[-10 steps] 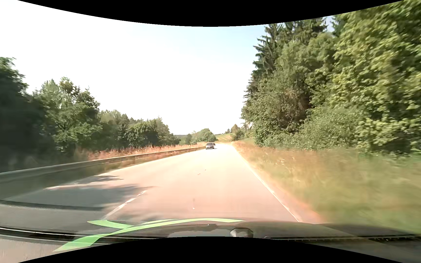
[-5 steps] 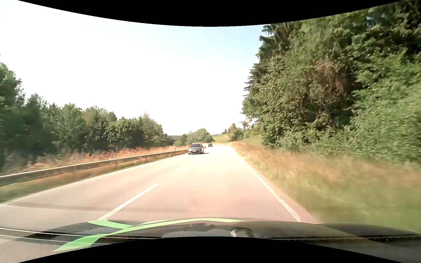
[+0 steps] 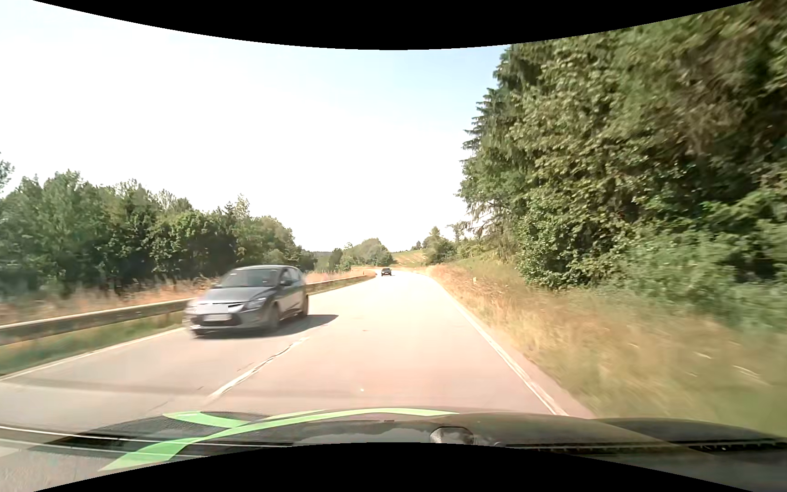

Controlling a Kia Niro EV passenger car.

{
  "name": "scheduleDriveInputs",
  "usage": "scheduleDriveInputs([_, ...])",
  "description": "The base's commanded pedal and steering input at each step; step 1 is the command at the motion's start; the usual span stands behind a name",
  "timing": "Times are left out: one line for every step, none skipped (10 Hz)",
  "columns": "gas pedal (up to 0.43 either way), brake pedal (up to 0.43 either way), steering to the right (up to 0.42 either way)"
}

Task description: Follow the waypoints while adhering to traffic rules and regulations

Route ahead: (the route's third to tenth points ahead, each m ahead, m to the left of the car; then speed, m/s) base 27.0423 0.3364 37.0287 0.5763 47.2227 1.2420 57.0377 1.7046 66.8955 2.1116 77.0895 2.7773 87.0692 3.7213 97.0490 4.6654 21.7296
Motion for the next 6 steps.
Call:
scheduleDriveInputs([0.189,0.0,0.001])
scheduleDriveInputs([0.189,0.0,0.001])
scheduleDriveInputs([0.169,0.0,0.001])
scheduleDriveInputs([0.169,0.0,0.001])
scheduleDriveInputs([0.169,0.0,-0.001])
scheduleDriveInputs([0.169,0.0,-0.002])
